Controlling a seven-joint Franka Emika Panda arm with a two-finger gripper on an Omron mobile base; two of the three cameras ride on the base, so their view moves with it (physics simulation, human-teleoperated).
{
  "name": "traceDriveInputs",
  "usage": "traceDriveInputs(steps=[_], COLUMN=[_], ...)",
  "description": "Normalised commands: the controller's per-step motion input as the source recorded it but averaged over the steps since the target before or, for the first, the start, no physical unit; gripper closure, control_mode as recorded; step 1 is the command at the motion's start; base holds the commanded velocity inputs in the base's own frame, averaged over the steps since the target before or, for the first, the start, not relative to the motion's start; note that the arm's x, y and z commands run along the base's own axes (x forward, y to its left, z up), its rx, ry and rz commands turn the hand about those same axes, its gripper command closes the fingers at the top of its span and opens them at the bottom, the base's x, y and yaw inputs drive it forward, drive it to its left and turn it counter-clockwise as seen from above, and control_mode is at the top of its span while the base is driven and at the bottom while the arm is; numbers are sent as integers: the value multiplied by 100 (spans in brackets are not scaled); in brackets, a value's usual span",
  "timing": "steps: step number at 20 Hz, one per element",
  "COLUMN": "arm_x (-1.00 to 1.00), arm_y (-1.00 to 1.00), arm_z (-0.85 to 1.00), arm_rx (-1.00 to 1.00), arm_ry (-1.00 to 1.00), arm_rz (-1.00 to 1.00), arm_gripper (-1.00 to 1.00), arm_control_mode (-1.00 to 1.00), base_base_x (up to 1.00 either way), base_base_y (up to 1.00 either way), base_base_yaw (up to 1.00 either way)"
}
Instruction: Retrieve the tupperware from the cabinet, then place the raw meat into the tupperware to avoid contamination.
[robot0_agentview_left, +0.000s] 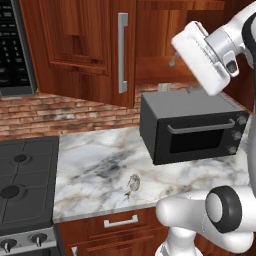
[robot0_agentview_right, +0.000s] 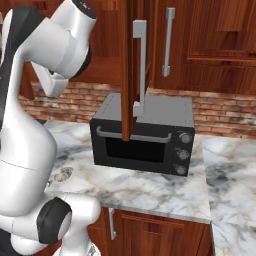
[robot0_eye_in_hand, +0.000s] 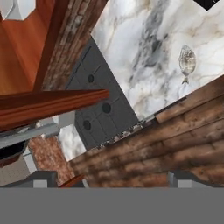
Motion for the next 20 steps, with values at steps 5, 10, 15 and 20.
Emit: traceDriveInputs(steps=[5,10,15,20], arm_x=[38,34,29,15], arm_y=[26,25,1,22], arm_z=[-29,-12,0,0], arm_rx=[14,17,25,16], arm_ry=[24,22,25,27], arm_rz=[-6,-4,0,8], arm_gripper=[-100,-100,-100,-100], arm_control_mode=[-100,-100,-100,-100], base_base_x=[0,0,0,0], base_base_y=[0,0,0,0], base_base_yaw=[0,0,0,0])
